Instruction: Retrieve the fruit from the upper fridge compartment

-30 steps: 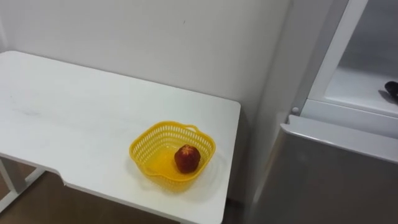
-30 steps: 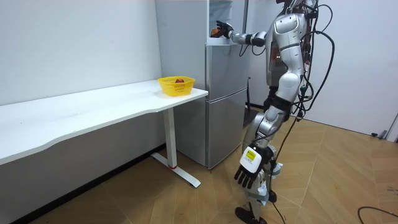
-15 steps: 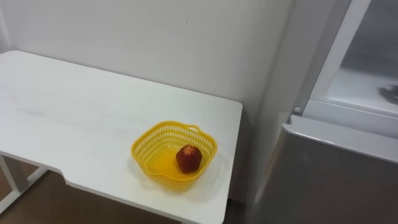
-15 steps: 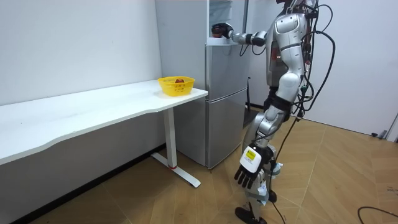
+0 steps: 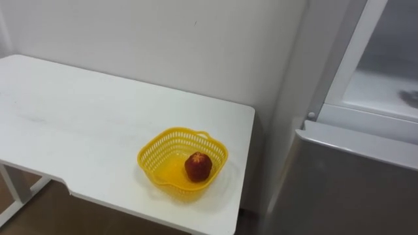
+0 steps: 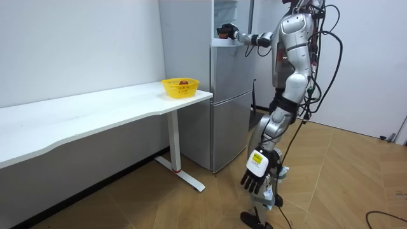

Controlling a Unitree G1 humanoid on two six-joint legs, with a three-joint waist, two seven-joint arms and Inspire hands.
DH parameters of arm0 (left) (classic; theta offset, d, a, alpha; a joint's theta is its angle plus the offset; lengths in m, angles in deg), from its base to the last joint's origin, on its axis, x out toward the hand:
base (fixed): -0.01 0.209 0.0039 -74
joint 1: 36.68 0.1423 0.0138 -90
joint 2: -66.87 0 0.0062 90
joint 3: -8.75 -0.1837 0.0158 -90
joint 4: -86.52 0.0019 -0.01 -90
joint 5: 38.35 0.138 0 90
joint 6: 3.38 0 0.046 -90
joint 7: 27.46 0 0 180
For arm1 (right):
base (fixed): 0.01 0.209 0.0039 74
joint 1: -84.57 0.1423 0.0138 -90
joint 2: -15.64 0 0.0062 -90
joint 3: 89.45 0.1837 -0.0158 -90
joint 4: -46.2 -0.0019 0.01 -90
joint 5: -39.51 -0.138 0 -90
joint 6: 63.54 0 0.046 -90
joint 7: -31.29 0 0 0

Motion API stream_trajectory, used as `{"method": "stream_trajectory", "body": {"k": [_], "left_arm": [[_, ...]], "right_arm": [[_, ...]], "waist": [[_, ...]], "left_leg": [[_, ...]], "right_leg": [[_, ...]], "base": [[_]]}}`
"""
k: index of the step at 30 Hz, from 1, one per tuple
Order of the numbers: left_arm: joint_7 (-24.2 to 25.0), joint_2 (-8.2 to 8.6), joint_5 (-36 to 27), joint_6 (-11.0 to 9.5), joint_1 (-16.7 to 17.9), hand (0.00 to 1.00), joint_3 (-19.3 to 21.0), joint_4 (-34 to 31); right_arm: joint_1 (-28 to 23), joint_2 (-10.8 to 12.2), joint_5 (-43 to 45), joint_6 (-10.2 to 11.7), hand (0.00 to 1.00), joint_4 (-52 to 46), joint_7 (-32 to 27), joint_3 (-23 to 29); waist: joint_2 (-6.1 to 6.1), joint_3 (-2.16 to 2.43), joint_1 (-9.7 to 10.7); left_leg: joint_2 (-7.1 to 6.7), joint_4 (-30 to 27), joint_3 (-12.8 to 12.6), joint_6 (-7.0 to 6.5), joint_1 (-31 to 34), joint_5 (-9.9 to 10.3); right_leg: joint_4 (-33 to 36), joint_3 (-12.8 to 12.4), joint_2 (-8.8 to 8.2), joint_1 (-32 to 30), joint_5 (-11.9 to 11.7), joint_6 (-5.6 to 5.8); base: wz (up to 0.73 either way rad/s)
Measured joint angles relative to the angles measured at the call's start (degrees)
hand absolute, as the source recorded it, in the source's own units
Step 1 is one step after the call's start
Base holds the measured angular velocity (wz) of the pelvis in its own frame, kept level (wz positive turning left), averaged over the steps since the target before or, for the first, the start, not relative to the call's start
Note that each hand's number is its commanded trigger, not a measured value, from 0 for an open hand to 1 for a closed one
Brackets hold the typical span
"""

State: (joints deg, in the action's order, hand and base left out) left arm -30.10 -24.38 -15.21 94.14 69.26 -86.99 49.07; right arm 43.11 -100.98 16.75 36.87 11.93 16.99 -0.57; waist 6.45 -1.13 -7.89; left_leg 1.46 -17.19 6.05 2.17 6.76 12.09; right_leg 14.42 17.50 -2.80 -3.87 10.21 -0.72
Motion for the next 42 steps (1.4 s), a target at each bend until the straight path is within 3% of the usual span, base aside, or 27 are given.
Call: {"method": "stream_trajectory", "body": {"k": [7,24,27,29,33,35,42], "left_arm": [[-0.08,0.0,-0.07,-0.02,-0.17,0.0,0.02,0.02],[0.96,-0.01,-1.29,-0.73,-0.66,0.0,0.84,0.27],[1.01,-0.01,-1.11,-1.22,-0.33,0.0,1.54,0.42],[1.05,0.09,-1.1,-1.8,0.27,0.0,2.42,0.5],[0.93,0.11,-1.46,-2.19,0.34,0.0,2.98,1.41],[0.54,0.5,-2.3,-2.81,0.41,0.0,2.98,1.75],[0.31,1.73,-2.8,-3.93,-1.04,0.0,3.33,2.7]], "right_arm": [[-0.03,0.0,-1.36,-0.52,1.0,0.55,1.17,-0.03],[-0.17,0.03,-9.68,-1.36,1.0,-0.65,4.53,-2.51],[-0.9,0.05,-13.28,-2.74,1.0,-3.61,4.52,-1.9],[-3.76,0.28,-13.32,-2.86,1.0,-9.42,4.56,-1.31],[-9.65,0.62,-13.21,-2.87,1.0,-20.1,4.63,-0.64],[-13.59,2.39,-12.85,-2.91,1.0,-27.92,4.56,0.37],[-23.28,9.36,-11.81,-2.65,1.0,-46.81,5.76,2.25]], "waist": [[0.47,0.26,0.08],[1.31,0.14,-0.3],[1.21,0.18,0.08],[1.34,0.48,0.68],[1.0,0.51,1.63],[0.97,0.54,1.71],[0.64,0.42,3.13]], "left_leg": [[0.06,0.16,-0.04,0.0,-0.48,0.0],[1.08,2.2,-1.57,0.44,-3.15,-0.2],[1.11,2.82,-1.98,0.46,-4.09,-0.24],[1.2,3.45,-2.6,0.43,-4.86,-0.26],[1.22,3.89,-3.04,0.4,-6.18,-0.28],[1.34,4.07,-4.36,0.4,-7.17,-0.28],[1.36,4.48,-5.79,0.26,-7.86,-0.15]], "right_leg": [[0.12,0.05,0.05,0.81,-0.03,-0.02],[-1.03,-1.17,0.94,2.12,-0.35,-0.55],[-1.76,-1.5,1.02,2.81,-0.4,-0.53],[-1.81,-1.79,1.03,3.14,-0.4,-0.51],[-1.79,-2.14,1.0,3.84,-0.32,-0.37],[-1.81,-3.25,1.07,4.28,-0.27,-0.3],[-1.88,-3.56,0.97,4.71,-0.23,-0.22]], "base": [[0.0],[-0.05],[-0.06],[-0.14],[-0.09],[-0.25],[-0.04]]}}
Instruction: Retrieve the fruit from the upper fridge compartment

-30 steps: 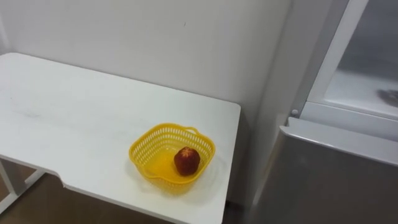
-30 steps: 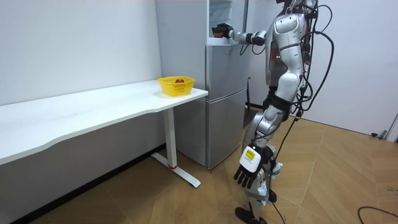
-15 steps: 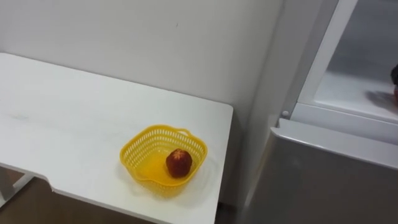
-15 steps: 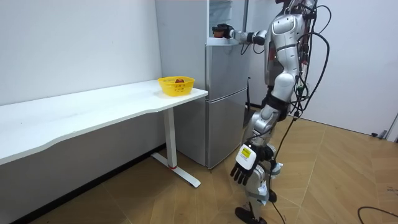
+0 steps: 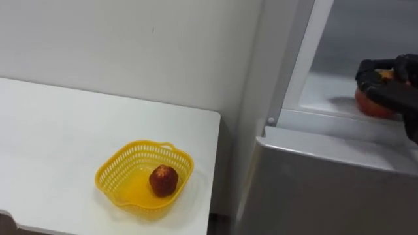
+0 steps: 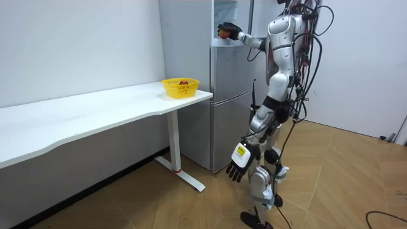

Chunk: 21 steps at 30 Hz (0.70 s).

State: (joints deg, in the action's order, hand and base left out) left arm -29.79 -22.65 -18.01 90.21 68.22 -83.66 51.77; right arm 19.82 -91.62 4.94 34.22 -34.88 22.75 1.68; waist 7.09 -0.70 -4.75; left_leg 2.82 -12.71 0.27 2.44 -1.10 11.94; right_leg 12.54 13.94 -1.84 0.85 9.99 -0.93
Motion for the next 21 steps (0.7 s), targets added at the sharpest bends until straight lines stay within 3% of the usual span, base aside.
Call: {"method": "stream_trajectory", "body": {"k": [3,5,8,13,17,21], "left_arm": [[-0.13,1.14,-0.25,0.0,0.06,0.0,-0.09,-0.07],[0.05,1.97,-0.59,0.04,0.45,0.0,-0.07,0.16],[0.07,3.39,-0.64,0.03,1.22,0.0,1.41,1.4],[0.1,3.74,-0.64,-0.21,1.52,0.0,3.63,2.31],[0.36,3.73,-0.62,-0.45,1.2,0.0,3.64,2.31],[0.38,3.74,-0.68,-1.13,0.84,0.0,3.56,2.57]], "right_arm": [[-3.58,1.46,-0.01,-1.24,1.0,-5.14,1.24,-0.01],[-5.72,4.06,0.19,-2.28,1.0,-8.83,1.24,-0.03],[-6.2,5.85,0.16,-2.79,1.0,-10.65,1.33,-0.03],[-6.2,5.95,0.71,-2.83,1.0,-13.79,2.29,0.01],[-6.2,6.57,0.98,-2.82,1.0,-19.23,4.38,-0.03],[-6.41,9.15,1.6,-2.57,1.0,-22.53,5.69,-0.55]], "waist": [[-0.89,0.36,-0.02],[-2.01,0.78,-0.11],[-3.37,1.23,-0.33],[-3.43,1.19,-0.3],[-3.45,0.75,-0.4],[-3.56,0.51,-0.26]], "left_leg": [[-0.03,0.3,-0.42,-0.27,-0.04,0.19],[-0.03,0.35,-1.25,-0.3,-0.36,0.19],[-0.08,1.14,-2.13,-0.54,-1.31,0.03],[-0.05,1.35,-2.6,-0.59,-1.66,-0.06],[-0.1,1.41,-2.65,-0.6,-1.7,-0.05],[-0.08,1.4,-2.66,-0.6,-1.74,-0.05]], "right_leg": [[0.02,-0.38,0.0,0.03,-0.15,0.25],[0.02,-1.26,0.04,0.07,-0.23,0.38],[0.15,-2.2,0.03,0.13,-0.3,0.48],[0.16,-2.72,0.09,0.19,-0.29,0.49],[0.0,-2.79,0.09,0.18,-0.26,0.54],[0.0,-2.7,0.13,0.23,-0.26,0.54]], "base": [[-0.03],[-0.15],[-0.15],[-0.05],[-0.01],[0.0]]}}
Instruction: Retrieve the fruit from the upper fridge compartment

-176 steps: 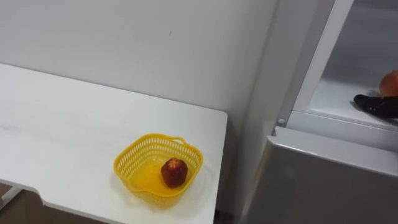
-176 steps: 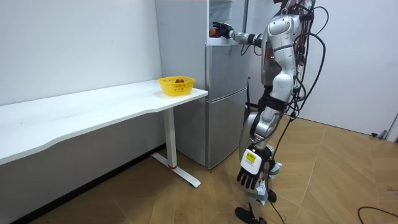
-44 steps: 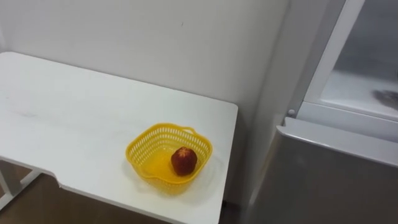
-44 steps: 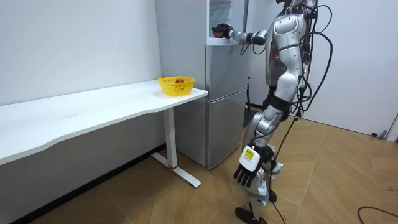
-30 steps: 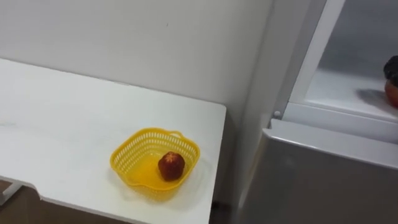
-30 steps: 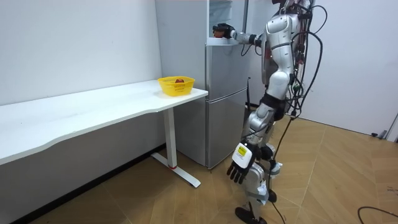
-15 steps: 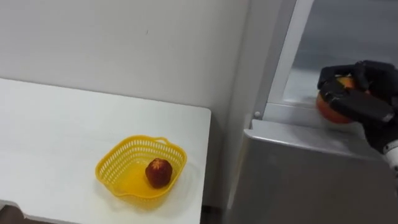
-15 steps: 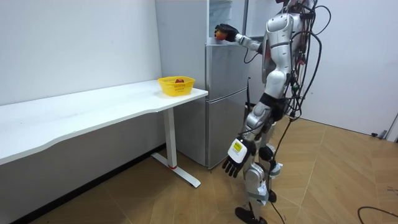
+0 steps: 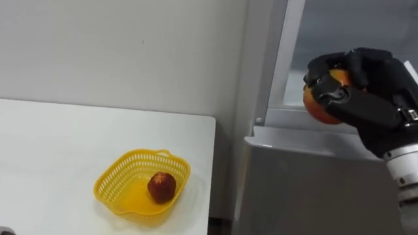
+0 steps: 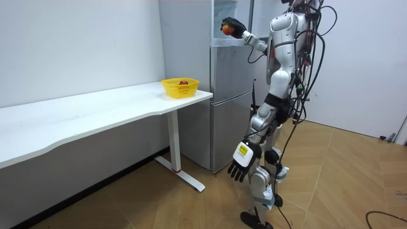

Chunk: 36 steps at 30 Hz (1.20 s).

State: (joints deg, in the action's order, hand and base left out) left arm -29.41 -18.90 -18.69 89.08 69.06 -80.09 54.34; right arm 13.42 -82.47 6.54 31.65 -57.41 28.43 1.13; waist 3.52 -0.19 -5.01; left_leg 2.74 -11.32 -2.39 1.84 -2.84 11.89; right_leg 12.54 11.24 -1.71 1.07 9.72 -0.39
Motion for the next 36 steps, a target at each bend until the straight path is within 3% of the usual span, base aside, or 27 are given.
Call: {"method": "stream_trajectory", "body": {"k": [7,15,21,24,26,29,33,36], "left_arm": [[0.14,-0.07,-1.56,-0.7,-1.59,0.0,-0.35,1.14],[0.27,-0.38,-1.56,-1.05,-3.66,0.0,-1.97,3.96],[1.51,-0.53,-1.4,-1.22,-5.0,0.0,-1.85,6.34],[1.58,-0.63,-1.43,-1.22,-4.84,0.0,-1.88,6.48],[1.62,-0.66,-1.57,-1.24,-4.96,0.0,-1.88,6.36],[2.08,-0.64,-1.59,-1.26,-5.15,0.0,-2.08,6.36],[2.69,-1.02,-1.51,-1.25,-5.42,0.0,-2.09,6.34],[3.01,-1.19,-1.43,-1.25,-6.21,0.0,-2.03,6.3]], "right_arm": [[-0.44,1.0,9.64,0.18,1.0,-1.42,4.84,-7.27],[-0.42,3.93,14.17,-1.08,1.0,-1.41,10.68,-13.02],[2.01,5.18,20.66,-1.39,1.0,-1.36,12.31,-14.47],[3.49,6.0,24.39,-1.37,1.0,-1.36,12.2,-15.58],[3.66,7.02,25.42,-1.29,1.0,-1.29,12.11,-15.69],[3.78,8.31,27.07,-0.86,1.0,-0.28,11.21,-17.36],[3.83,8.54,27.79,-0.28,1.0,4.06,11.05,-18.53],[5.29,8.34,28.89,-0.31,1.0,9.65,10.92,-18.9]], "waist": [[0.12,-0.17,-1.3],[1.77,-0.28,-3.55],[2.9,-0.13,-7.32],[3.32,-0.32,-8.59],[4.14,-0.75,-9.69],[4.36,-0.89,-9.84],[4.28,-1.02,-10.63],[4.89,-1.15,-11.28]], "left_leg": [[0.1,0.08,-0.61,0.01,0.59,0.01],[0.09,0.04,0.24,0.01,0.7,0.01],[0.08,0.01,1.28,0.03,0.8,0.03],[0.06,-0.16,1.72,0.03,0.97,0.03],[0.05,-0.5,2.42,0.07,1.45,0.05],[-0.05,-1.5,3.68,0.19,2.58,0.2],[-0.08,-2.15,4.65,0.3,3.56,0.36],[-0.24,-2.56,5.67,0.38,4.63,0.33]], "right_leg": [[0.53,-0.38,0.03,-1.05,-0.02,-0.03],[0.25,0.6,-0.05,-0.48,-0.02,-0.03],[0.16,1.54,-0.04,-0.13,-0.02,-0.02],[0.14,2.01,-0.07,-0.03,-0.02,-0.03],[0.13,2.91,-0.13,-0.03,-0.02,-0.03],[0.12,3.66,-0.15,-0.07,-0.02,-0.03],[0.12,4.45,-0.17,-0.2,-0.02,-0.03],[0.12,4.79,-0.18,-0.82,-0.02,-0.04]], "base": [[-0.03],[0.06],[0.08],[0.07],[0.15],[0.21],[0.13],[0.09]]}}
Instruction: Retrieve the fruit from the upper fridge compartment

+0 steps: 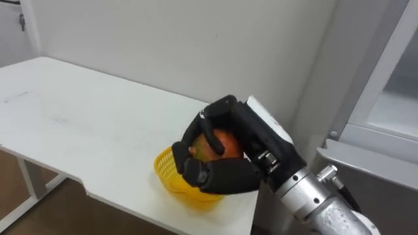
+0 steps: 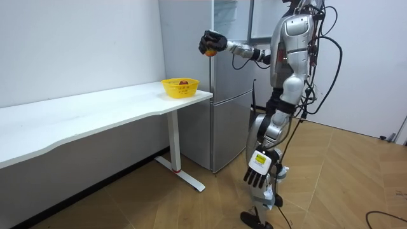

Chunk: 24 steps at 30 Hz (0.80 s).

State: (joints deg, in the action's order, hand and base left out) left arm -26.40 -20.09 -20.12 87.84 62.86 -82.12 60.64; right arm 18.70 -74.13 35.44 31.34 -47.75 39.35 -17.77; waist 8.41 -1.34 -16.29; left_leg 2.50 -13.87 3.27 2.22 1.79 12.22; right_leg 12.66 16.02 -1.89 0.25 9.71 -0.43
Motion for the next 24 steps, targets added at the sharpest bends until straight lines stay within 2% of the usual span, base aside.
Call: {"method": "stream_trajectory", "body": {"k": [3,5,7,9,14,17,21,24], "left_arm": [[0.77,-0.08,0.05,0.05,0.1,0.0,-0.02,0.04],[0.87,-0.62,-0.12,-0.05,0.04,0.0,-0.08,0.04],[0.96,-1.62,-0.06,-0.06,-0.17,0.0,-0.16,-0.03],[1.38,-2.37,0.22,-0.05,-0.29,0.0,-0.04,-0.03],[1.95,-3.22,1.13,0.01,-0.63,0.0,0.01,-0.08],[2.31,-3.31,1.06,0.08,-0.61,0.0,0.12,-0.43],[2.23,-3.35,0.73,0.26,-0.08,0.0,0.19,-0.48],[1.97,-3.45,0.72,0.27,-0.24,0.0,0.22,-0.73]], "right_arm": [[2.93,-0.02,0.16,-0.01,1.0,6.43,-0.77,-0.6],[4.74,-0.04,0.13,0.08,1.0,11.14,-2.64,-0.67],[5.65,-0.04,-0.02,0.1,1.0,13.85,-4.31,-0.81],[6.35,-0.04,0.23,0.12,1.0,15.73,-5.28,-0.89],[10.75,-0.28,-0.04,0.31,1.0,25.03,-8.36,-2.57],[12.7,-1.3,-0.07,0.32,1.0,28.37,-9.09,-2.58],[15.51,-2.19,-0.48,0.32,1.0,32.69,-10.89,-2.57],[16.56,-4.31,-1.46,0.32,1.0,35.16,-12.19,-2.55]], "waist": [[0.52,-0.2,-0.31],[1.34,-0.35,-1.48],[2.55,-0.21,-1.76],[3.42,-0.14,-2.98],[4.9,-0.55,-4.32],[5.52,-0.31,-4.52],[5.49,-0.46,-4.66],[5.63,-0.45,-4.66]], "left_leg": [[-0.08,-0.87,0.54,0.01,0.6,0.0],[-0.09,-0.83,0.9,0.02,0.96,0.0],[-0.16,-0.95,1.89,0.08,1.75,-0.04],[-0.16,-1.18,2.16,0.11,2.58,-0.05],[-0.49,-1.98,4.76,0.22,4.14,-0.05],[-0.93,-3.05,6.3,0.31,6.26,-0.02],[-1.19,-3.95,7.19,0.32,7.79,-0.01],[-1.34,-4.58,7.88,0.32,8.91,-0.01]], "right_leg": [[-0.02,0.14,0.05,-0.01,0.0,-0.01],[-0.02,0.9,0.0,-0.03,0.0,-0.01],[-0.06,1.52,0.02,-0.38,0.01,-0.01],[-0.11,1.84,0.05,-0.88,0.01,-0.01],[-0.32,4.27,0.0,-0.87,0.01,-0.01],[-1.1,5.04,0.05,-1.46,0.01,-0.01],[-1.07,6.26,-0.11,-2.38,-0.01,-0.03],[-0.98,7.11,-0.2,-2.87,-0.01,-0.03]], "base": [[0.08],[0.11],[0.23],[0.14],[0.25],[0.28],[0.15],[0.14]]}}
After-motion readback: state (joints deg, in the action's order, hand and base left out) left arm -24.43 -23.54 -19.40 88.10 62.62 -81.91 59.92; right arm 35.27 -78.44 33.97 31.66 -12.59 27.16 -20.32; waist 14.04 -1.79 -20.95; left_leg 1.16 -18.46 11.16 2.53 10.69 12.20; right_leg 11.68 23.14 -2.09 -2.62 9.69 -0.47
